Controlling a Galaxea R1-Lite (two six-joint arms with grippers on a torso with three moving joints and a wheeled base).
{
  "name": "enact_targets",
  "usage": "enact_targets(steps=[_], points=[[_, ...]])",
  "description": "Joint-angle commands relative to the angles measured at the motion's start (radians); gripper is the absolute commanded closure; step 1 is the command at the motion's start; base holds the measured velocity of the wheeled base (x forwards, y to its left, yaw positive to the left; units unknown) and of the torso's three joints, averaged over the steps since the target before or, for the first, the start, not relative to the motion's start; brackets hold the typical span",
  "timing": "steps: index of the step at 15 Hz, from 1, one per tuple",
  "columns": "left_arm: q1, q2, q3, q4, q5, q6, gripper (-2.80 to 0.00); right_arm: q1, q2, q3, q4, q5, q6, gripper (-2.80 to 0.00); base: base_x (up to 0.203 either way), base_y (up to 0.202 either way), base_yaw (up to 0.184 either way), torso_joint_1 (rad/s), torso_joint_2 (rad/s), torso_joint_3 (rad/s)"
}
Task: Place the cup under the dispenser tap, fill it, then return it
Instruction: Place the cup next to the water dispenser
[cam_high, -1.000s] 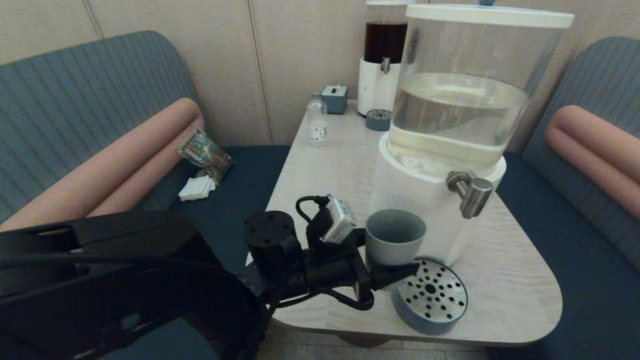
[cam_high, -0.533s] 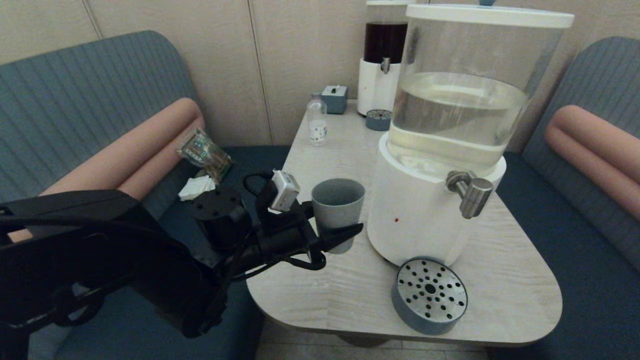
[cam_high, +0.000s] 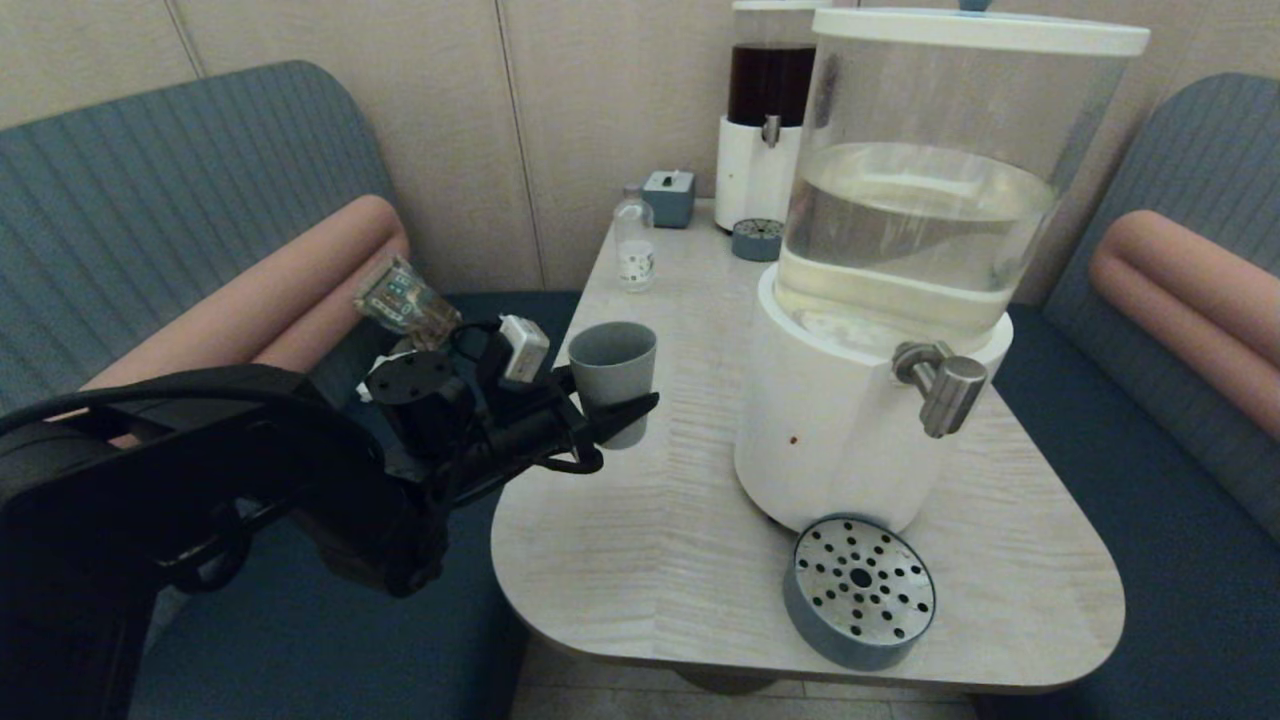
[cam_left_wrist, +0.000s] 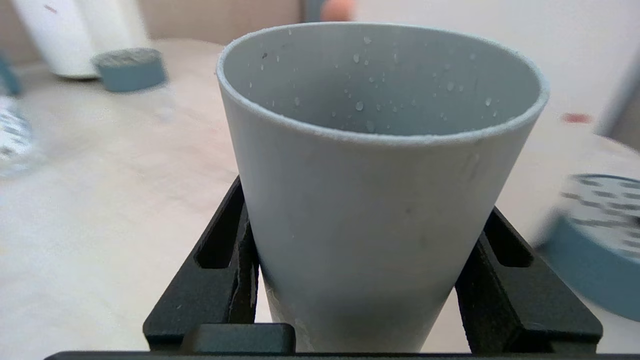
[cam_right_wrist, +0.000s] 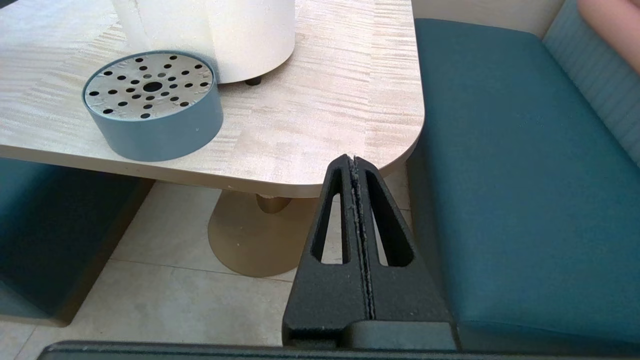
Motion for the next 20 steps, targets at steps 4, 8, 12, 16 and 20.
enact_targets(steps=[4, 8, 12, 16, 20], points=[[0.058, 0.175, -0.211, -0.009, 0.001, 0.003, 0.00, 0.000, 0.001, 0.000, 0.000, 0.000, -0.001, 0.00, 0.000, 0.000, 0.000, 0.000, 0.00, 0.000], [0.084, 0.324, -0.353, -0.009, 0.002, -0.002, 0.00, 0.000, 0.001, 0.000, 0.000, 0.000, -0.001, 0.00, 0.000, 0.000, 0.000, 0.000, 0.00, 0.000], [0.090, 0.402, -0.423, -0.009, 0.001, -0.010, 0.00, 0.000, 0.001, 0.000, 0.000, 0.000, 0.000, 0.00, 0.000, 0.000, 0.000, 0.000, 0.00, 0.000], [0.092, 0.414, -0.434, -0.009, 0.001, -0.017, 0.00, 0.000, 0.001, 0.000, 0.000, 0.000, -0.001, 0.00, 0.000, 0.000, 0.000, 0.000, 0.00, 0.000], [0.091, 0.414, -0.432, -0.009, 0.001, -0.017, -2.80, 0.001, 0.001, 0.000, 0.000, 0.000, -0.001, 0.00, 0.000, 0.000, 0.000, 0.000, 0.00, 0.000]])
